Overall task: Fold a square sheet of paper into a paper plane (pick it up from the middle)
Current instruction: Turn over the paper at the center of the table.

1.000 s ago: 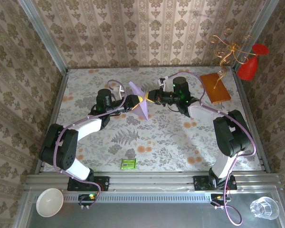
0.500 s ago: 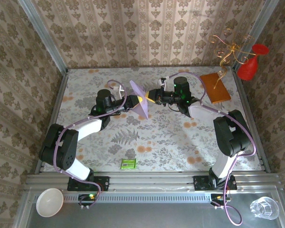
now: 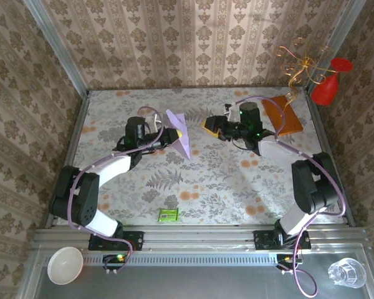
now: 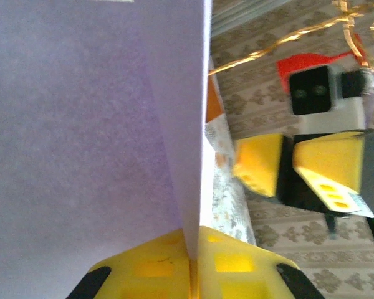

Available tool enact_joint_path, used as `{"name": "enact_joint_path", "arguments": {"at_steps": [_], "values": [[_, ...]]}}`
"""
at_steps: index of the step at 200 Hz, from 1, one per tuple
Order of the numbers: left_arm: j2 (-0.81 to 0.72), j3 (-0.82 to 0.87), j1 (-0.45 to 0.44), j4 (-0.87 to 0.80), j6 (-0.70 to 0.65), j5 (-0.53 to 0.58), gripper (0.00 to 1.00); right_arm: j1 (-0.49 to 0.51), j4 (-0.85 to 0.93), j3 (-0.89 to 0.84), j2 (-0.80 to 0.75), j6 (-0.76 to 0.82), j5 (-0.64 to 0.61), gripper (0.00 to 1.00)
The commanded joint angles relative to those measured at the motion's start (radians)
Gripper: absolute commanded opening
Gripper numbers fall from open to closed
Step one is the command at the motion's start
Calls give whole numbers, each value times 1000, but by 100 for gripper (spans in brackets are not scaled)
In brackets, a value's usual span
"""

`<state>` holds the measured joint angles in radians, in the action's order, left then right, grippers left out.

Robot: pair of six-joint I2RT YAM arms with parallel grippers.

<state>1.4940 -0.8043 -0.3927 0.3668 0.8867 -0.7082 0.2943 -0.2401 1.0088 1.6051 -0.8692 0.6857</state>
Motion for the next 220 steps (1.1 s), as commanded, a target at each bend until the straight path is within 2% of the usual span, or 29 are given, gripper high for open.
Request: {"name": "enact_joint_path", "arguments": {"at_steps": [1, 13, 29, 40, 51, 89, 119, 153, 200, 220], "values": [[-73, -109, 10, -363, -219, 119, 12, -19, 179, -16, -88, 148, -138, 54], [-80, -185, -4, -542, -327, 201, 12, -24, 231, -29, -122, 193, -199, 56], [-70, -292, -43, -772, -458, 363, 11, -29, 278, -42, -158, 230, -264, 56], [-50, -362, -56, -891, -517, 474, 11, -33, 297, -51, -178, 244, -295, 56], [-23, -427, -105, -992, -552, 589, 10, -39, 306, -62, -193, 247, -315, 56], [111, -608, -201, -1224, -617, 977, 10, -58, 342, -87, -229, 246, -387, 56], [266, -727, -280, -1350, -623, 1211, 10, -74, 346, -111, -256, 238, -409, 56], [432, -804, -330, -1405, -609, 1369, 10, -95, 348, -138, -266, 223, -416, 56], [614, -871, -372, -1400, -591, 1407, 10, -119, 340, -164, -269, 200, -408, 56], [658, -878, -391, -1377, -580, 1412, 13, -126, 340, -170, -269, 199, -406, 56]]}}
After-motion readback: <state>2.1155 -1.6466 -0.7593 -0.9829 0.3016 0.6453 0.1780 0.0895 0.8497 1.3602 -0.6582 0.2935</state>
